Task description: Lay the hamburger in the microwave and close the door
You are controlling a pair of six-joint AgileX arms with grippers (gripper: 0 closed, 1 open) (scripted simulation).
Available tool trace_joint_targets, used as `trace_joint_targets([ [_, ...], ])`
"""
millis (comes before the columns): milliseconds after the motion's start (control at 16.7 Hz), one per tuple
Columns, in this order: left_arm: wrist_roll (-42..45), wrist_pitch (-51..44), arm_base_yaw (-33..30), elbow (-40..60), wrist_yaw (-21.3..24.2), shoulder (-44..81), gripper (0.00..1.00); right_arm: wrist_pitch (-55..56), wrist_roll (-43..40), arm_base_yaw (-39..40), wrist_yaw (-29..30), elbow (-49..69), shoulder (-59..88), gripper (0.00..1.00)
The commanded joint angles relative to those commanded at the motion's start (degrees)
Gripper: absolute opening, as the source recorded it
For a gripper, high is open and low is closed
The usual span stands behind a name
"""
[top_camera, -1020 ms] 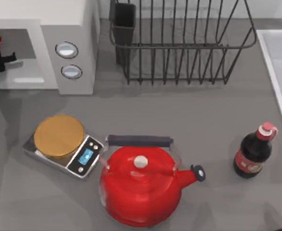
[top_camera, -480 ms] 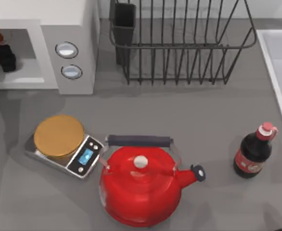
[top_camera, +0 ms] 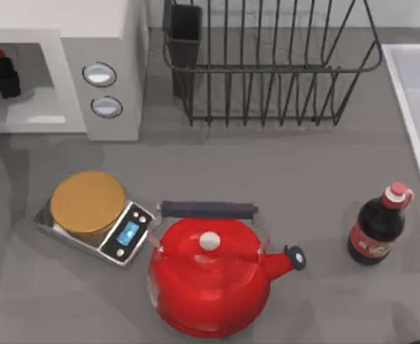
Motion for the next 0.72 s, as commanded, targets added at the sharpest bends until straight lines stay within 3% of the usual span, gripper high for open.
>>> trace_joint_targets([
  [300, 0.3, 4.4, -0.2, -6.4, 0.2, -4.7, 1.00, 0.0, 0.0, 0.0, 0.0, 0.0, 0.0, 1.00],
  [720, 1.6, 10.3, 1.0, -23.6, 2.1, -11.4, 1.00, 0.0, 0.0, 0.0, 0.0, 0.0, 0.0, 1.00],
])
